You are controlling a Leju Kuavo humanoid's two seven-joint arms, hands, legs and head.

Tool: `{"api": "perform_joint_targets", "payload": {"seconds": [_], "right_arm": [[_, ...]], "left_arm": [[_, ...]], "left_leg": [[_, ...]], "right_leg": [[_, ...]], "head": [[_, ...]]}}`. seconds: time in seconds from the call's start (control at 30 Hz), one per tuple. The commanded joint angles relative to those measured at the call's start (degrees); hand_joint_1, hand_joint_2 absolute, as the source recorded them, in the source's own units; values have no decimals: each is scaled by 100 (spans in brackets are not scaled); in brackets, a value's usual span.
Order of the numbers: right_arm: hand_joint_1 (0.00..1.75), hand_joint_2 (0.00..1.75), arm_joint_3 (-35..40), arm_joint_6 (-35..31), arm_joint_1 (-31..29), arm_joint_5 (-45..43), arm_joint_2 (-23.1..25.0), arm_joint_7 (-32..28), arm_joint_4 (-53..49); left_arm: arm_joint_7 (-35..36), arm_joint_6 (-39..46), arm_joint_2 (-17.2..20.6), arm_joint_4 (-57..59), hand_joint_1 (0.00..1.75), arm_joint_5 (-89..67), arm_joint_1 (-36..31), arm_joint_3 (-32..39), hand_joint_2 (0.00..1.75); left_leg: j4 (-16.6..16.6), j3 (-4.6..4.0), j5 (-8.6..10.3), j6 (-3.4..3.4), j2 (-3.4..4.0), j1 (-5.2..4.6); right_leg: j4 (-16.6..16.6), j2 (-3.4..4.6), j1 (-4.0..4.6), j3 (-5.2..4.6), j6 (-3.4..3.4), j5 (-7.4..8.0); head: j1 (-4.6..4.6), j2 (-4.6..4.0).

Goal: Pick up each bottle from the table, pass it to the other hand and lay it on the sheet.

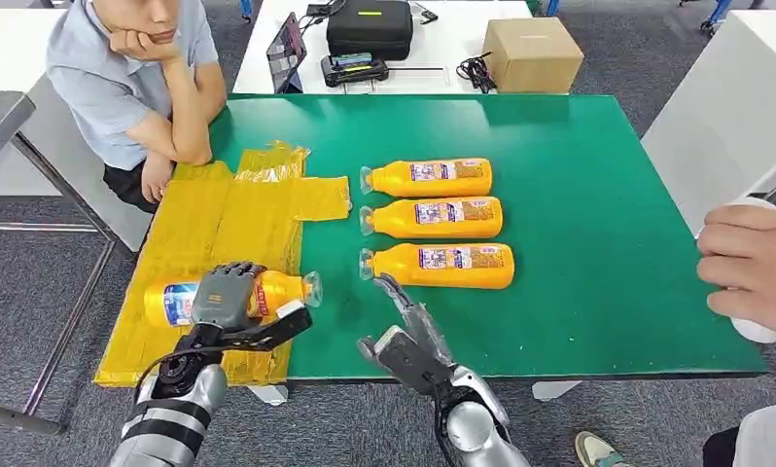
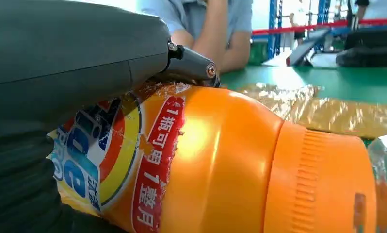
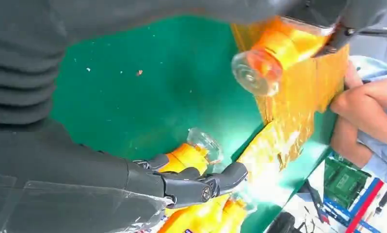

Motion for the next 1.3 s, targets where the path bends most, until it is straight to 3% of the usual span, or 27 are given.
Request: {"api": "perform_joint_targets", "payload": {"seconds": [0.03, 0.07, 0.1, 0.13, 0.17, 0.2, 0.27, 0.3, 0.33, 0.37, 0.4, 0.43, 0.47, 0.5, 1.3], "right_arm": [[0, 175, -8, 40, -286, -87, -40, -36, 553], [0, 175, -10, 42, -279, -96, -40, -44, 575], [0, 175, -13, 42, -278, -97, -47, -45, 590], [0, 175, -18, 39, -280, -113, -46, -55, 607], [0, 175, -33, 37, -277, -125, -55, -61, 617], [0, 175, -33, 37, -277, -125, -55, -61, 617], [0, 175, -55, 30, -290, -134, -67, -67, 633], [0, 175, -59, 30, -293, -136, -70, -68, 632], [0, 175, -59, 30, -293, -136, -70, -68, 632], [0, 175, -59, 30, -293, -136, -70, -68, 632], [0, 175, -72, 30, -310, -144, -77, -70, 652], [0, 175, -75, 30, -313, -146, -81, -70, 664], [0, 175, -75, 30, -313, -146, -81, -70, 664], [0, 175, -89, 29, -313, -154, -87, -71, 695], [0, 175, -177, 23, -373, -169, -81, -119, 886]], "left_arm": [[-82, -38, 207, 1211, 157, -2, -556, 32, 175], [-91, -20, 226, 1265, 155, -23, -563, 16, 175], [-109, -5, 237, 1289, 124, -24, -561, 6, 175], [-122, 46, 246, 1374, 124, -7, -586, 12, 175], [-139, 38, 254, 1410, 80, -3, -591, 11, 175], [-139, 38, 254, 1410, 87, -3, -591, 11, 175], [-185, 100, 291, 1534, 86, -33, -601, -27, 175], [-190, 97, 287, 1546, 47, -29, -591, -28, 175], [-190, 97, 287, 1546, 44, -29, -591, -28, 175], [-190, 97, 287, 1546, 51, -29, -591, -28, 175], [-233, 87, 305, 1634, 68, -23, -626, -36, 175], [-246, 96, 300, 1666, 70, 4, -636, -21, 175], [-246, 96, 300, 1666, 47, 4, -636, -21, 175], [-298, 85, 300, 1752, 7, 45, -661, -13, 175], [-482, -357, 323, 2332, 0, 449, -744, 155, 175]], "left_leg": [[-2, 17, -5, -11, 7, 7], [-3, 14, -3, -9, 6, 6], [-2, 20, -7, -13, 8, 10], [-4, 17, -4, -10, 6, 6], [0, 24, -9, -15, 8, 11], [-5, 23, -6, -12, 7, 9], [-5, 26, -7, -14, 14, 10], [-4, 20, -4, -11, 12, 7], [-5, 14, -2, -8, 8, 4], [-4, 22, -4, -12, 12, 8], [-5, 18, -2, -8, 9, 4], [-4, 28, -6, -13, 14, 9], [-3, 25, -4, -12, 12, 7], [-1, 29, -6, -15, 15, 11], [-10, 76, 1, -7, 10, 4]], "right_leg": [[-3, 3, 8, 16, -14, -3], [-4, 3, 6, 13, -10, -2], [-4, 3, 11, 20, -16, -4], [-4, 2, 6, 16, -12, -3], [-4, 3, 12, 25, -18, -7], [-7, 3, 10, 24, -15, -3], [-6, 10, 11, 24, -18, -2], [-4, 9, 7, 18, -13, -1], [-3, 5, 4, 13, -10, 0], [-4, 9, 9, 20, -15, -1], [-5, 7, 5, 16, -10, 1], [-6, 9, 10, 26, -17, -1], [-4, 8, 8, 23, -15, -1], [-4, 11, 12, 28, -19, -1], [-7, 9, 4, 77, -13, 3]], "head": [[-2, 0], [-2, 0], [-2, 0], [-2, 0], [-2, 0], [0, 0], [-2, 0], [-2, 0], [-2, 0], [-2, 0], [-2, 0], [-2, 0], [-2, 0], [-2, 0], [0, 0]]}}
